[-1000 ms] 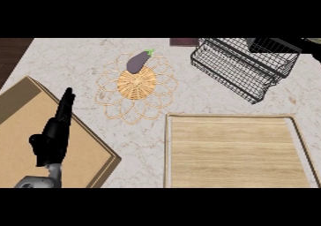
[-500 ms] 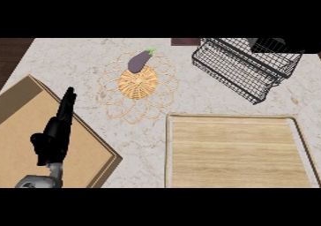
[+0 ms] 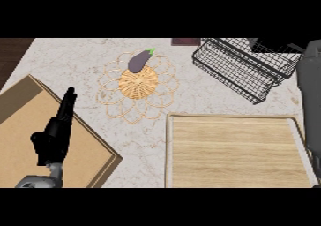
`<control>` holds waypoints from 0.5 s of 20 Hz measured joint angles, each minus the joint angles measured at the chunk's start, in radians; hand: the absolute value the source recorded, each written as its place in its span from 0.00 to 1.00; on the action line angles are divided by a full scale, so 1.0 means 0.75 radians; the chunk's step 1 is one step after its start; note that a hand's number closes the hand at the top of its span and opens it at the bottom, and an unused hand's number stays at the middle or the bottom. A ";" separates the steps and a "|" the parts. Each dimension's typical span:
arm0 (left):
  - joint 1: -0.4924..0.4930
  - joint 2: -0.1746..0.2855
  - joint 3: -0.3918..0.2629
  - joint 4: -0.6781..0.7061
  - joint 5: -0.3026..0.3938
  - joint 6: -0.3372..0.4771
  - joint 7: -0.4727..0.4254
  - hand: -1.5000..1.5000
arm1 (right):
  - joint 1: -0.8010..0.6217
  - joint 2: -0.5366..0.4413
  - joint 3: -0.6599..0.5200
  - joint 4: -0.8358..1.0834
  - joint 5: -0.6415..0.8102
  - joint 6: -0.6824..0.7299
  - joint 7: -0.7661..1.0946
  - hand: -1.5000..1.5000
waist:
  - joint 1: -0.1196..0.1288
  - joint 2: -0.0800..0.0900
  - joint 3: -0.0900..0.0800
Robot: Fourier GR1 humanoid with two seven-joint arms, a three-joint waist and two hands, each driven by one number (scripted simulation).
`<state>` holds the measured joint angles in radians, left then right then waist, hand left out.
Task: Pick the cupcake from the tray and place it in the tiered basket
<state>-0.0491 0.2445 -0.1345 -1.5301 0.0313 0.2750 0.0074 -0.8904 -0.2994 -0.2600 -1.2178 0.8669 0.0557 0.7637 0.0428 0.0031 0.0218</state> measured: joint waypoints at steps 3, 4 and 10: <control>0.002 -0.004 0.002 0.000 -0.001 0.000 -0.007 0.50 | -0.015 0.057 -0.069 0.067 -0.069 -0.095 -0.038 0.00 | 0.001 0.001 0.001; 0.002 -0.006 0.001 0.001 -0.006 0.003 -0.007 0.50 | -0.018 0.079 -0.085 0.083 -0.088 -0.132 -0.055 0.00 | 0.000 0.001 0.002; 0.014 -0.008 0.008 -0.001 -0.007 0.002 -0.015 0.50 | -0.061 0.131 -0.217 0.132 -0.234 -0.307 -0.196 0.00 | -0.010 -0.003 0.004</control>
<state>-0.0385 0.2386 -0.1284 -1.5311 0.0258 0.2765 -0.0037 -0.9362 -0.2013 -0.4231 -1.1186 0.6911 -0.1744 0.6165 0.0356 0.0007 0.0248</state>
